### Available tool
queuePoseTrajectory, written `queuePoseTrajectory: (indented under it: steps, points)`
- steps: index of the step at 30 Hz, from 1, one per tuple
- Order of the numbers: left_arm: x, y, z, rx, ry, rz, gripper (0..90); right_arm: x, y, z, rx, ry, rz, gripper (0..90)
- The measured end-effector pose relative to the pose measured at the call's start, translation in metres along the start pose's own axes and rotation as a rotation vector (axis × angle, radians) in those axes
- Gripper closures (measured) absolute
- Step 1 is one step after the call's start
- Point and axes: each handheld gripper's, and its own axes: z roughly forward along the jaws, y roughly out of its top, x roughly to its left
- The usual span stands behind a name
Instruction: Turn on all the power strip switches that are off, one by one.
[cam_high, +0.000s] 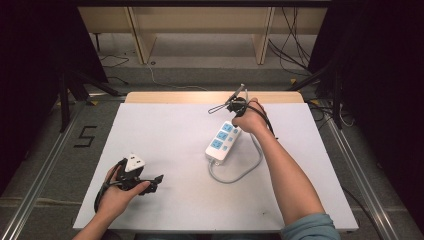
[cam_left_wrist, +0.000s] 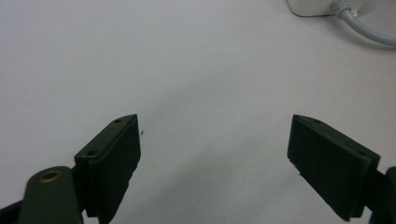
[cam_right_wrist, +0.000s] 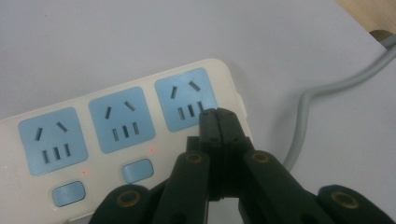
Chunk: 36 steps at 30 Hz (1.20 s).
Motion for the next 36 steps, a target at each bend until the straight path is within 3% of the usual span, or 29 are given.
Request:
queuePoseTrajectory:
  steps: [36]
  points:
    - [0.0,0.0,0.0,0.005,-0.001,0.0,17.2,0.004,-0.001,0.011,0.045,-0.002,-0.031,90.0]
